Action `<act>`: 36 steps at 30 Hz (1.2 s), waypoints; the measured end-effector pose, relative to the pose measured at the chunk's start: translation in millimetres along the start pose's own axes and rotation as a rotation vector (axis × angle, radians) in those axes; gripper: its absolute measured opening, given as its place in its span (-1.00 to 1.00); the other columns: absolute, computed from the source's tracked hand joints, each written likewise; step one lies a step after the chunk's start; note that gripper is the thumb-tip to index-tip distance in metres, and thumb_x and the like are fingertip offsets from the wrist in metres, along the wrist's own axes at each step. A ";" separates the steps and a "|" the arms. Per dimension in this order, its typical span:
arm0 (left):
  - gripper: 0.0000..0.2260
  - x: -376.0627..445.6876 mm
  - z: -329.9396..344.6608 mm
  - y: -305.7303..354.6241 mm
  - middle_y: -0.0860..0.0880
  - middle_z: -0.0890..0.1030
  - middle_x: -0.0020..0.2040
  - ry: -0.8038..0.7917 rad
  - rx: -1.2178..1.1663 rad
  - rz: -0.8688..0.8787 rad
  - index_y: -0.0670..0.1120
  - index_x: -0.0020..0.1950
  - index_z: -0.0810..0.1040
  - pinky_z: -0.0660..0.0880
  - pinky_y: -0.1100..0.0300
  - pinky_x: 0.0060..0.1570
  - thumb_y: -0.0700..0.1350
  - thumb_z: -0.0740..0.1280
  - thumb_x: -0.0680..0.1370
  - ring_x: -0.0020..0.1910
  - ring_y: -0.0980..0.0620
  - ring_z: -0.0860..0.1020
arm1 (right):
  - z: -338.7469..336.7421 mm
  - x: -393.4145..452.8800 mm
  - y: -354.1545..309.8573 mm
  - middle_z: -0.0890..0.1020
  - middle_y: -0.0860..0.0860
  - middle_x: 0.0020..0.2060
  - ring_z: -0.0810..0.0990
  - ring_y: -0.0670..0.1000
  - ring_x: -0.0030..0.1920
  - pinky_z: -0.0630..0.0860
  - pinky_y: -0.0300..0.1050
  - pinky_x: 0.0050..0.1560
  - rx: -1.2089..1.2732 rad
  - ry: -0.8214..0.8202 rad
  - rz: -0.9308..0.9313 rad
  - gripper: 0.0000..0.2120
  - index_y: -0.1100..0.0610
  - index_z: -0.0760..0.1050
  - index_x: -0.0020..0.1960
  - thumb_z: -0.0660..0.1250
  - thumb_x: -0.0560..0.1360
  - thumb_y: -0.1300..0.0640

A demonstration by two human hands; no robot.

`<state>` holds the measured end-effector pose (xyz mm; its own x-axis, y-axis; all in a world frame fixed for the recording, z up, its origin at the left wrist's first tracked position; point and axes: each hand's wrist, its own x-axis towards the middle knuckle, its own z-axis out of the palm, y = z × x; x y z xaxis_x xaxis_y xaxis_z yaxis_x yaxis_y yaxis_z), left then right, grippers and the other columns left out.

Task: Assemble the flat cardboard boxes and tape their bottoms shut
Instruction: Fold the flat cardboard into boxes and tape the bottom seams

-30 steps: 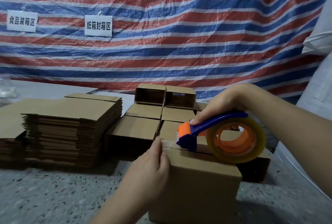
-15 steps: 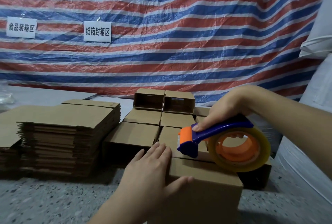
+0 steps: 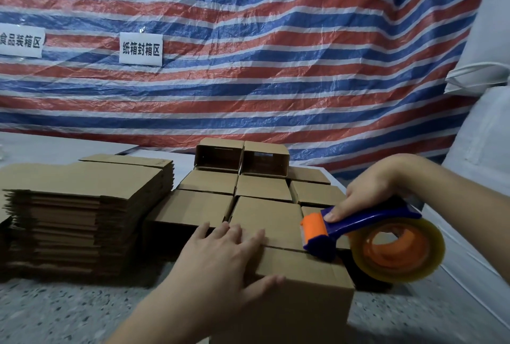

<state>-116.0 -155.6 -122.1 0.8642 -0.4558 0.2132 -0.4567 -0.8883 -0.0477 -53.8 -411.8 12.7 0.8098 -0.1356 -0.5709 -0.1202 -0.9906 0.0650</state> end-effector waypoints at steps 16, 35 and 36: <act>-0.14 26.4 13.1 32.0 -0.03 0.03 0.62 -0.053 0.018 0.066 -0.03 0.61 -0.03 -0.11 0.06 0.52 0.49 -0.06 0.48 0.59 0.03 -0.01 | -0.8 1.3 33.2 0.74 -0.01 -0.17 0.71 -0.03 -0.15 0.61 -0.19 -0.10 0.005 -0.001 0.026 -0.29 0.07 0.60 0.09 0.28 0.33 -0.53; -0.14 49.1 -3.4 77.6 0.00 -0.02 0.62 -0.022 -0.091 0.238 0.01 0.61 -0.07 -0.23 0.11 0.42 0.48 0.05 0.48 0.59 0.02 -0.05 | 16.4 11.6 51.9 0.71 0.10 0.08 0.70 0.11 0.11 0.59 -0.03 0.22 -0.026 -0.056 0.075 -0.17 0.07 0.54 0.15 0.34 0.17 -0.56; -0.17 50.1 0.5 81.5 -0.01 -0.01 0.62 -0.053 -0.100 0.247 0.02 0.61 -0.07 -0.19 0.09 0.45 0.45 0.07 0.50 0.59 0.01 -0.04 | 17.8 12.6 53.7 0.71 0.09 0.06 0.70 0.10 0.10 0.60 -0.04 0.21 -0.019 -0.056 0.076 -0.17 0.05 0.54 0.14 0.34 0.16 -0.57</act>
<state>-109.8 -250.9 -115.8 0.7322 -0.6629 0.1560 -0.6718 -0.7407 0.0055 -60.3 -466.5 -5.6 0.7654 -0.2096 -0.6085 -0.1682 -0.9778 0.1252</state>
